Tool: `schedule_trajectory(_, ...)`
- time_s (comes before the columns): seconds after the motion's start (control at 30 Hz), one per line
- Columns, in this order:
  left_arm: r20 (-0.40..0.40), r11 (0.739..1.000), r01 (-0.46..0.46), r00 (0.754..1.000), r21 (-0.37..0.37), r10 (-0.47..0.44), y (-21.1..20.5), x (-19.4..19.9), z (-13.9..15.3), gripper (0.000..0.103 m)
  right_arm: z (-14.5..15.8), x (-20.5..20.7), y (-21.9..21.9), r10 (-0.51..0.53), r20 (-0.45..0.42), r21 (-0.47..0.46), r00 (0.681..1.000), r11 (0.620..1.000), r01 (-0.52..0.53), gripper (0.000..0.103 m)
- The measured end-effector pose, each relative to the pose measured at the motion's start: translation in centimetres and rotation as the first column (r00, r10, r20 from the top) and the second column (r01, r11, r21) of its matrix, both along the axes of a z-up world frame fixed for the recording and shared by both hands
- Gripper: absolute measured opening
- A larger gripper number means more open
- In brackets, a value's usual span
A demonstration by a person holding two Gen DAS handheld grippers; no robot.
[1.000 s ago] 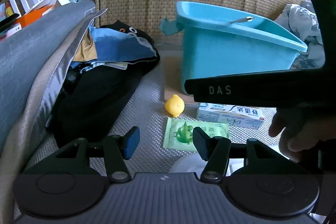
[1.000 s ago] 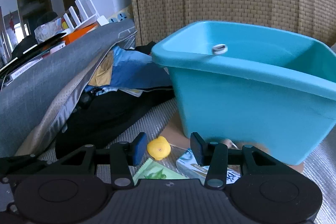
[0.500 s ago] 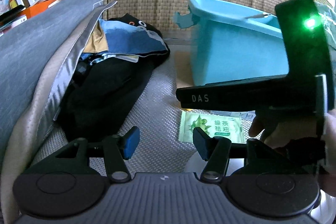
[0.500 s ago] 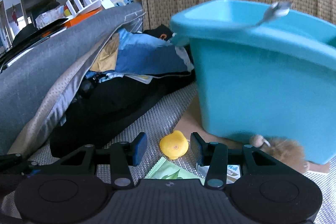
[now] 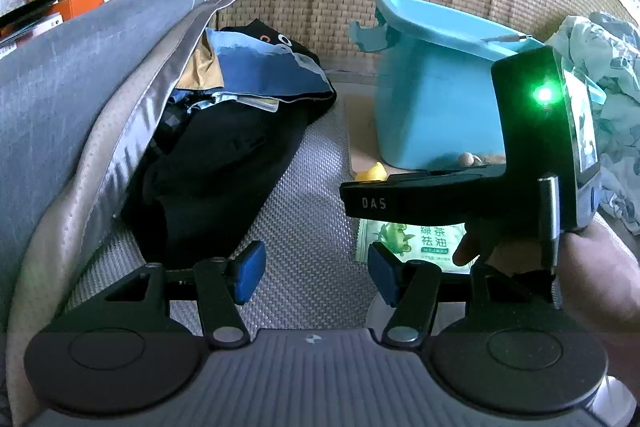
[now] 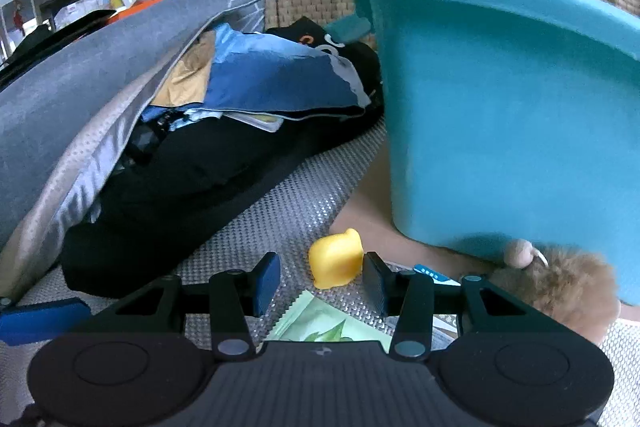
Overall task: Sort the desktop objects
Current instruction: 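Lower the right gripper onto the yellow rubber duck and close it, then lift the duck over the teal bin and open the right gripper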
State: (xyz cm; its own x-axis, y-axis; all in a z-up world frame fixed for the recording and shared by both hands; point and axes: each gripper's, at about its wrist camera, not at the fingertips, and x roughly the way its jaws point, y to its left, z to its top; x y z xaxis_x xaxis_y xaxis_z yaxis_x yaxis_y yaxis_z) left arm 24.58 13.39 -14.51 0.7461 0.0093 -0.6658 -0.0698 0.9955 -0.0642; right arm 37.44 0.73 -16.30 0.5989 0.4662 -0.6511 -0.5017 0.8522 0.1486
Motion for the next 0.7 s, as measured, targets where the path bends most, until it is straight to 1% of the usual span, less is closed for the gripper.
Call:
schedule_trajectory(0.1, 0.002, 1.0, 0.004, 1.0, 0.0, -0.004, 0.0, 0.0, 0.0, 0.061, -0.1, 0.2, -0.1, -0.012, 0.008, 0.011, 1.0, 1.0, 0.012, 0.047)
schedule_trajectory(0.17, 0.002, 1.0, 0.005, 1.0, 0.0, -0.005, -0.1, 0.0, 0.0, 0.061, -0.2, 0.4, -0.2, -0.022, 0.001, 0.02, 1.0, 1.0, 0.022, 0.036)
schedule_trajectory(0.27, 0.001, 1.0, 0.005, 1.0, 0.002, -0.005, 0.0, -0.1, 0.0, 0.061, -0.4, 0.3, -0.5, -0.031, -0.005, 0.054, 1.0, 0.998, 0.031, 0.036)
schedule_trajectory(0.37, 0.002, 1.0, 0.001, 1.0, 0.002, -0.001, 0.2, -0.1, 0.1, 0.061, -0.3, 0.1, -0.4, -0.028, -0.003, 0.063, 1.0, 0.998, 0.028, 0.036)
schedule_trajectory(0.6, 0.012, 1.0, -0.002, 1.0, -0.005, 0.003, 0.4, -0.1, 0.4, 0.061, 1.7, -1.1, 0.7, 0.029, 0.078, 0.017, 0.997, 0.999, -0.03, 0.036)
schedule_trajectory(0.7, 0.015, 1.0, 0.005, 1.0, -0.003, -0.005, 0.3, -0.1, 0.5, 0.061, 2.6, -1.5, 0.6, 0.034, 0.094, 0.011, 0.995, 0.999, -0.035, 0.036)
